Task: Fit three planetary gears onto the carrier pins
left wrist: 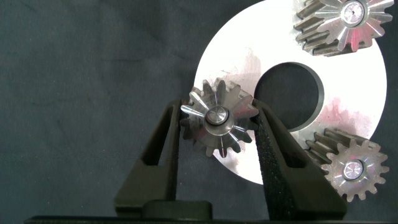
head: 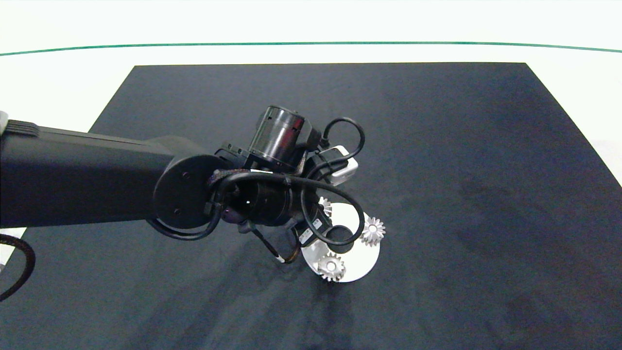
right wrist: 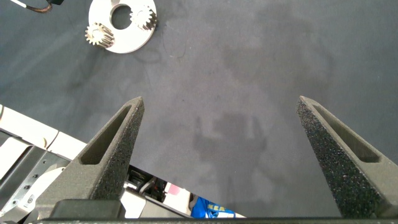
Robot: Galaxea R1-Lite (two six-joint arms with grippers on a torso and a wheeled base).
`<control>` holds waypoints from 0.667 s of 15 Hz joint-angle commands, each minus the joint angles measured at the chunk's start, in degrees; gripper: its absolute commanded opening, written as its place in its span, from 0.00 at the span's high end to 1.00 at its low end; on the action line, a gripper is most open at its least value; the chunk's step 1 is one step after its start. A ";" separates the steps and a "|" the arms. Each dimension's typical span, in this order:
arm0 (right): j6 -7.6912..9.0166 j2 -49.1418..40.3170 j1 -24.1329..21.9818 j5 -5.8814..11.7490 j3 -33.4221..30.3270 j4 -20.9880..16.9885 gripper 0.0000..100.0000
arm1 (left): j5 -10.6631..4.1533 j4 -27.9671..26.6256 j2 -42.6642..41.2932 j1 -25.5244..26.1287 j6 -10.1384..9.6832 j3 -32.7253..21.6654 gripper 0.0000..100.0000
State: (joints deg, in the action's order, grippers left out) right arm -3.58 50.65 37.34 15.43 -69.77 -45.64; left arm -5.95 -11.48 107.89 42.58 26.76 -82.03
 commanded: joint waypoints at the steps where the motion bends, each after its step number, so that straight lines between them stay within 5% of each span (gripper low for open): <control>1: -0.02 0.06 0.01 0.12 -0.11 -0.24 0.00 | -0.03 0.15 -0.04 0.05 0.05 -0.15 0.00; 7: -0.02 0.06 0.01 0.12 -0.02 -0.15 0.00 | -0.12 -0.21 -3.65 -0.57 -0.13 1.96 0.00; 10: -0.11 0.24 -0.16 0.12 -0.11 -0.15 0.00 | -0.38 -1.61 -9.54 -5.23 -1.27 3.37 0.00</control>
State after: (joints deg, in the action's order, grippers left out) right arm -3.61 50.76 37.23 15.46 -69.84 -45.53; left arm -6.25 -12.35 102.62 39.99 25.69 -79.68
